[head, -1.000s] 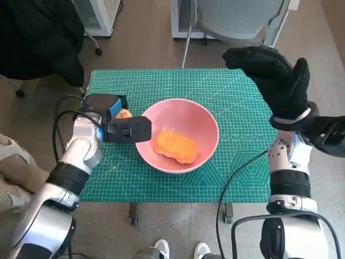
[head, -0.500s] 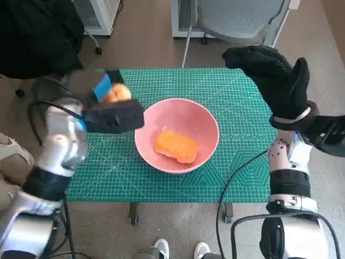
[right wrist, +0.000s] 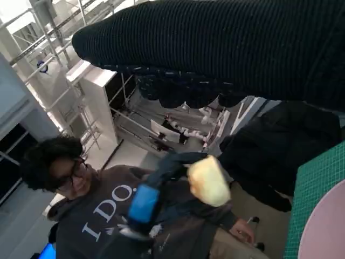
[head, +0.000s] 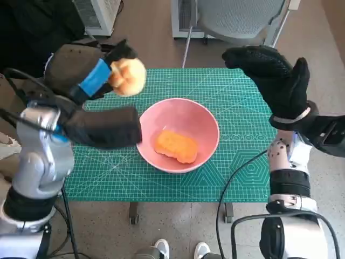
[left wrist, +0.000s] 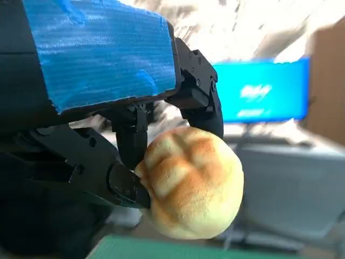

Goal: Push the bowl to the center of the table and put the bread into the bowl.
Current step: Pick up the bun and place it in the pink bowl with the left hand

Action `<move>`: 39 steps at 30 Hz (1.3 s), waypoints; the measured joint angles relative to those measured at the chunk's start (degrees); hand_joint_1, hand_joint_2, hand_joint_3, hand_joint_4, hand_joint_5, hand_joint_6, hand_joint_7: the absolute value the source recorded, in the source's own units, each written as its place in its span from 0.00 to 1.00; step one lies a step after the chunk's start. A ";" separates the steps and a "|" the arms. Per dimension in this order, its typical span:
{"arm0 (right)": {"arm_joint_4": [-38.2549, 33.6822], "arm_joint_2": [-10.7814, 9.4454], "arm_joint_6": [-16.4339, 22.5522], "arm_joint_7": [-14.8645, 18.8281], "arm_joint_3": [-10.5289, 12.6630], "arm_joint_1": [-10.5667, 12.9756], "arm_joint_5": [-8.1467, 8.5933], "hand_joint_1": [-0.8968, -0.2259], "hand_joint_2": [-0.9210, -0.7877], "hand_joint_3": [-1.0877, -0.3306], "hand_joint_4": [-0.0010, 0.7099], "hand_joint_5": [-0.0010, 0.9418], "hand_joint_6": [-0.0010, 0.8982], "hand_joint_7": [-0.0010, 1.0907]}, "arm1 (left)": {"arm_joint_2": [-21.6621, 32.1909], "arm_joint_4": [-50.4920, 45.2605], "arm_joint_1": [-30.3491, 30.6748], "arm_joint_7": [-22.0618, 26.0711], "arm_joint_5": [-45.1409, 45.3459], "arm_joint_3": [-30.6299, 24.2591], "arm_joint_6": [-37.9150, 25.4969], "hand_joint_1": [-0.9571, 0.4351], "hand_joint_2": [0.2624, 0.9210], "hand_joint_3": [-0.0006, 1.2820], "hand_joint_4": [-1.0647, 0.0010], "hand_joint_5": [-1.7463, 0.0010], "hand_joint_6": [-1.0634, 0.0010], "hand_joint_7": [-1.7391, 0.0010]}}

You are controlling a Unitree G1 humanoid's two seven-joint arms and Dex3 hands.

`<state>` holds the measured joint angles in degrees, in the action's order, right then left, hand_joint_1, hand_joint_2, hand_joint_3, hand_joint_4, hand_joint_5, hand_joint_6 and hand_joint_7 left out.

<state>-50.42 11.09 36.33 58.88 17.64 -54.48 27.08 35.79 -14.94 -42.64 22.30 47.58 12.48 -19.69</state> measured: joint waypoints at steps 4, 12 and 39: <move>0.00 0.00 0.01 0.03 0.07 0.00 0.01 0.26 0.00 0.31 0.45 0.01 0.37 0.00 | -1.17 -2.26 1.70 -2.18 -0.17 0.11 3.27 0.69 0.94 0.03 0.30 0.27 0.19 0.58; -0.01 -0.01 0.06 0.24 0.12 -0.01 0.24 0.25 0.00 0.31 0.45 0.00 0.37 0.00 | -3.98 2.09 2.07 -8.48 2.37 3.81 11.24 0.69 0.95 0.03 0.28 0.34 0.28 0.45; 3.43 0.40 -0.09 -0.64 -0.19 1.29 0.14 0.26 0.00 0.29 0.44 0.00 0.37 0.00 | -16.22 14.76 -0.13 3.63 1.41 9.53 3.40 0.44 0.85 0.04 0.95 0.96 0.86 0.86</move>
<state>-46.99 11.49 36.25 58.24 17.45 -53.19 27.23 19.57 -0.18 -42.76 25.93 48.99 22.02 -16.29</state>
